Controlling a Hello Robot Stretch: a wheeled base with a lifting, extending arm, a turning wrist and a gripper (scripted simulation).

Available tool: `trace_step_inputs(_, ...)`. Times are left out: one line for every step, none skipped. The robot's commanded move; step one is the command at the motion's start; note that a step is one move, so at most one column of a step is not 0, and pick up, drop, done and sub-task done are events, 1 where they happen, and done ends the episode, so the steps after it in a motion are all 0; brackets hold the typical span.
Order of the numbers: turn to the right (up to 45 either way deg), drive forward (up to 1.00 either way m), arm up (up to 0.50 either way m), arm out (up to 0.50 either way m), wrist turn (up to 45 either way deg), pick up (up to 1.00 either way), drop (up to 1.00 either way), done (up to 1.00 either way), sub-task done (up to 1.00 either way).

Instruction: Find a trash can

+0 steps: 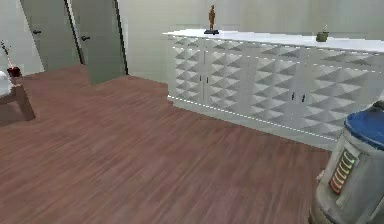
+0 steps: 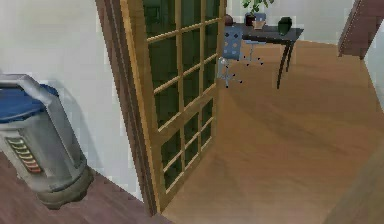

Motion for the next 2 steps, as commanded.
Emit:
trace_step_inputs(12.0,0.00,0.00,0.00,0.0,0.00,0.00,0.00,0.00)
trace_step_inputs(0.0,0.05,0.00,0.00,0.0,0.00,0.00,0.00,0.00)
